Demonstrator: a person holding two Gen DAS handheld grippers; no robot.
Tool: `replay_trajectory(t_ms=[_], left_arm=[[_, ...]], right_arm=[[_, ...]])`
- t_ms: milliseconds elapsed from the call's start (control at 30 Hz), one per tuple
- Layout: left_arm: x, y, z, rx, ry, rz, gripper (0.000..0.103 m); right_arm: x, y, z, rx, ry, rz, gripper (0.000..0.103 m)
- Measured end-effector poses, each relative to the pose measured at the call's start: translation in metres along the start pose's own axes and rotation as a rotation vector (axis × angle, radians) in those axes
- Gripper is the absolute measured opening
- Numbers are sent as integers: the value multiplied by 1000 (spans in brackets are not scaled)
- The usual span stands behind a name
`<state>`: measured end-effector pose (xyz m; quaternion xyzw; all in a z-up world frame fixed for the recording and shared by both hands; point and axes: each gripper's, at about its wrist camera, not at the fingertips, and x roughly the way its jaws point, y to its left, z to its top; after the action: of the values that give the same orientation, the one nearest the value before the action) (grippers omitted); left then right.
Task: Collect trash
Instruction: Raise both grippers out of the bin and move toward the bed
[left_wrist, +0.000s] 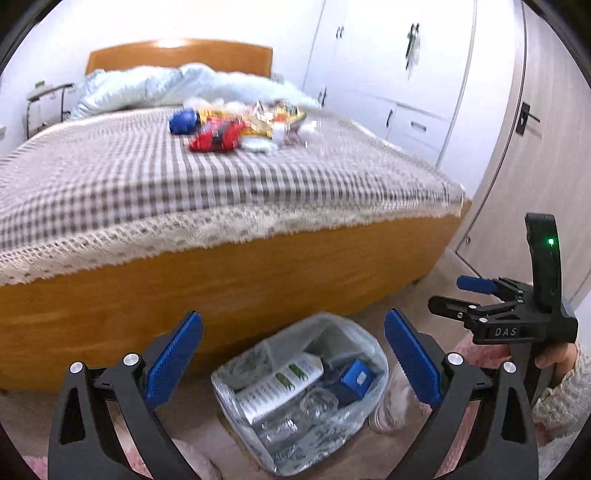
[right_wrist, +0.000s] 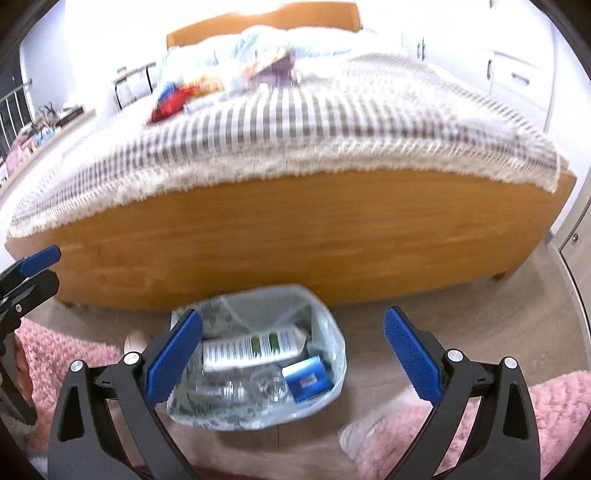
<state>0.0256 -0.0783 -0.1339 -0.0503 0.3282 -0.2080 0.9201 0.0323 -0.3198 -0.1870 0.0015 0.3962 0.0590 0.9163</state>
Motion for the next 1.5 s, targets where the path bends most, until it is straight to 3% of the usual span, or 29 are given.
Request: replay_trajectory(t_ms=[233, 567, 700, 1033, 1500], left_arm=[[-15, -2, 7, -5, -82, 14, 96], [-24, -11, 11, 22, -161, 27, 96], [-23, -14, 13, 31, -171, 28, 96], [-23, -10, 27, 17, -212, 33, 96], [-19, 2, 42, -2, -253, 47, 96]], right_arm=[[-22, -6, 5, 7, -175, 8, 95], [-37, -15, 3, 29, -354, 45, 95], [-42, -13, 2, 13, -415, 20, 95], [-33, -14, 8, 27, -409, -6, 95], [-17, -13, 23, 25, -370, 58, 95]])
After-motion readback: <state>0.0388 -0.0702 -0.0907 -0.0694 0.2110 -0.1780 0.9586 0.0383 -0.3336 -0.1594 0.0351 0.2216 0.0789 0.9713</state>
